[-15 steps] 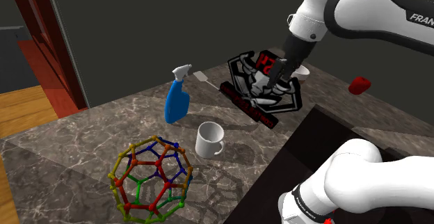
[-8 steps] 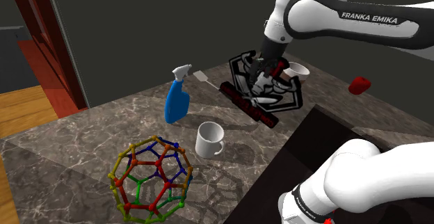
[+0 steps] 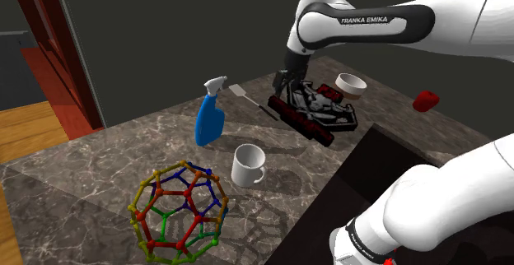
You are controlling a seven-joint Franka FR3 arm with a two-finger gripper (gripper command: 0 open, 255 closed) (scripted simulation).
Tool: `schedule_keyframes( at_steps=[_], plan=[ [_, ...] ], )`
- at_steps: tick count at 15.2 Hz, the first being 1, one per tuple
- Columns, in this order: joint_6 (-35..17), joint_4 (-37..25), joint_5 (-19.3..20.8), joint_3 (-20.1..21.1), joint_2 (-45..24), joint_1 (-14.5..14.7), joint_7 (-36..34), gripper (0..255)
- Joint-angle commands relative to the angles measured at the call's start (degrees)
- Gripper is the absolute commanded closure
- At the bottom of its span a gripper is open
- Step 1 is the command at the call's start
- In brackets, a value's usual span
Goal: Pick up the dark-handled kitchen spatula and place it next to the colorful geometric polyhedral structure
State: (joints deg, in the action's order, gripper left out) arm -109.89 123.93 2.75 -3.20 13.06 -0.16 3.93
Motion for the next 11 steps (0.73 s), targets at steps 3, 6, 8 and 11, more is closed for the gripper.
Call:
schedule_keyframes(
  at_steps=[3,6,8,11],
  plan=[
    [-2.67,-5.70,-0.77,-0.96,-9.01,-0.34,2.22,0],
    [-3.86,-10.88,-1.60,-1.36,-15.90,-0.66,3.73,0],
    [-4.28,-14.74,-2.19,-1.51,-20.55,-0.94,4.71,0],
    [-4.35,-21.20,-3.09,-1.58,-27.64,-1.46,6.08,0]
  ],
)
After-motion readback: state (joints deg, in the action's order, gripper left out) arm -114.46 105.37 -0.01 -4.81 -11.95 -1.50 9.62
